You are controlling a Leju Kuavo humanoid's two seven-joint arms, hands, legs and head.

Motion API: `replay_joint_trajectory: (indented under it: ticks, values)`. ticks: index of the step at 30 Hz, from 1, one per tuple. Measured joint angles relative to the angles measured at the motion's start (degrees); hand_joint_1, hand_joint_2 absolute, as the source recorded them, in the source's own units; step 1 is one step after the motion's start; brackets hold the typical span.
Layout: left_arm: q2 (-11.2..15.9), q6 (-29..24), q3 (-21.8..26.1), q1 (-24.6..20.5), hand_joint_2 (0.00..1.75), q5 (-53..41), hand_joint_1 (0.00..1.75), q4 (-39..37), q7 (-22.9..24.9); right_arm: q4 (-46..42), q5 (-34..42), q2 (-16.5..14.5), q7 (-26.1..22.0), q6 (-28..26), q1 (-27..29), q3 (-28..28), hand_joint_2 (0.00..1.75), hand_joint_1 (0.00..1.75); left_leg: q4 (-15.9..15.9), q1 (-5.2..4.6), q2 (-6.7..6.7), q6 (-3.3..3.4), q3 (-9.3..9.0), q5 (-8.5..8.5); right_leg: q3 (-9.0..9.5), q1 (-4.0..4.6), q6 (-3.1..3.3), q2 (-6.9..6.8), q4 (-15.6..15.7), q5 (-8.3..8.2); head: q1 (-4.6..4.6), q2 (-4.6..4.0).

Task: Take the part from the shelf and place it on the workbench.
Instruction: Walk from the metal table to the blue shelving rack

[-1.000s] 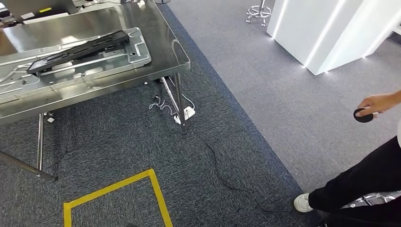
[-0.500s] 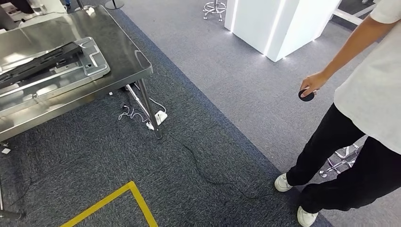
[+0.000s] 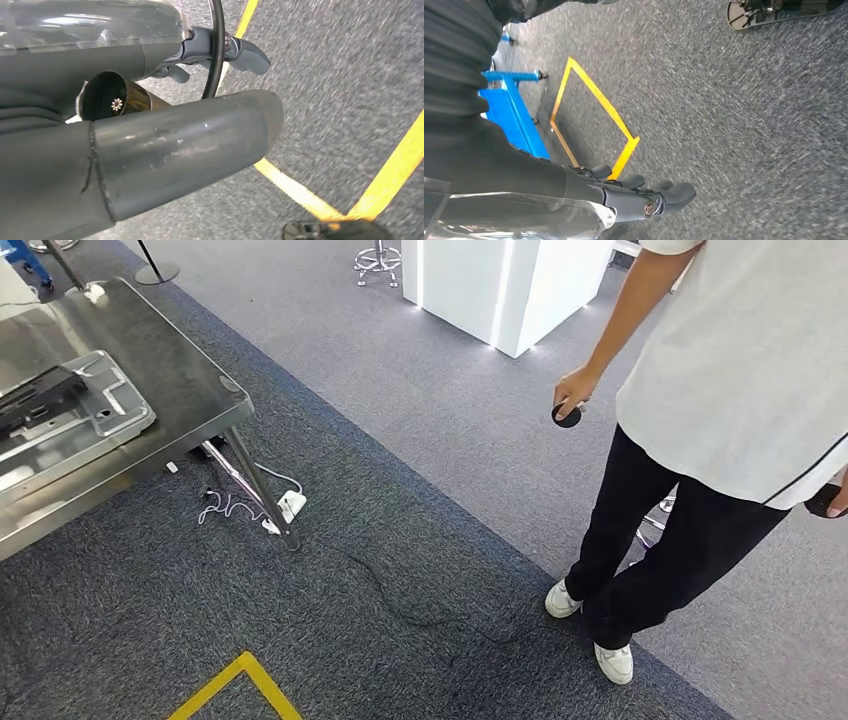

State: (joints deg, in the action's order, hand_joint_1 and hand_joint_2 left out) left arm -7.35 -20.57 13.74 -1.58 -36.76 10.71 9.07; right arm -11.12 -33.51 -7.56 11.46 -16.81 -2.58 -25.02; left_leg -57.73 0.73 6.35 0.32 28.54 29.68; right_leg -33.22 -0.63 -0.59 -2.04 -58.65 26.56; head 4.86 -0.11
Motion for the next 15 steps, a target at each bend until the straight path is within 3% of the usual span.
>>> replay_joint_trajectory:
  ticks: [2,4,5,6,7,9,11,13,15]
  values:
    - [0.05,0.25,0.01,0.05,0.0,-0.33,0.0,0.0,0.44,0.01,0.09,-0.22,0.14,0.05,0.02,-0.2,1.75,0.0,-2.3,0.26,-1.89,-0.4,0.64,1.91,0.22,-0.28,0.82,1.11,0.47,-0.28,-0.05,0.0]
    - [0.08,0.49,-0.01,0.24,0.0,-0.68,0.0,0.0,0.3,0.01,0.1,-0.42,0.01,0.16,-0.08,-0.32,1.75,0.0,-9.14,0.43,-4.66,-0.56,3.8,5.79,0.2,-0.32,1.41,2.26,0.63,-0.43,-0.12,0.0]
    - [0.08,0.61,-0.01,0.37,0.0,-0.75,0.0,0.0,0.02,0.01,0.11,-0.48,-0.15,0.21,-0.11,-0.39,1.75,0.0,-13.03,0.46,-5.28,-0.6,5.72,7.41,0.11,-0.22,1.56,2.96,0.58,-0.46,-0.15,0.0]
    - [0.07,0.68,-0.01,0.49,0.0,-0.85,0.0,0.0,-0.41,0.01,0.1,-0.55,-0.33,0.24,-0.11,-0.44,1.75,0.0,-15.76,0.47,-5.58,-0.61,7.16,8.06,0.07,-0.12,1.61,3.77,0.51,-0.46,-0.13,0.0]
    - [0.07,0.72,-0.01,0.55,0.0,-0.92,0.0,0.0,-0.9,0.01,0.1,-0.64,-0.47,0.25,-0.1,-0.49,1.75,0.0,-16.45,0.46,-5.72,-0.57,7.7,7.48,0.06,-0.04,1.61,4.61,0.39,-0.45,-0.13,0.0]
    - [0.07,0.75,-0.01,0.48,0.0,-1.09,0.0,0.0,-1.75,0.01,0.09,-0.83,-0.57,0.27,-0.12,-0.53,1.75,0.0,-11.51,0.48,-6.45,-0.32,5.89,3.4,0.07,-0.02,1.49,6.28,0.03,-0.34,-0.13,0.0]
    - [0.09,0.72,-0.01,0.4,0.0,-1.3,0.0,0.0,-2.39,0.02,0.05,-1.06,-0.6,0.29,-0.19,-0.54,1.75,0.0,-4.5,0.56,-9.27,0.07,3.2,0.08,-0.18,0.03,1.07,7.76,-0.58,-0.13,-0.1,0.0]
    - [0.1,0.64,-0.01,0.27,0.0,-1.52,0.0,0.0,-3.61,0.02,-0.09,-1.17,-0.74,0.31,-0.22,-0.56,1.75,0.0,-1.74,0.4,-10.96,0.4,2.29,-0.49,-0.66,-0.07,0.31,9.02,-0.91,-0.15,-0.09,0.0]
    - [0.02,0.61,0.0,0.01,0.0,-1.65,0.0,0.0,-4.98,0.03,-0.21,-1.18,-1.07,0.33,-0.04,-0.67,1.75,0.0,-1.36,0.27,-9.81,0.95,2.05,-0.74,-1.0,-0.31,-0.48,9.92,-0.79,-0.38,-0.1,0.0]
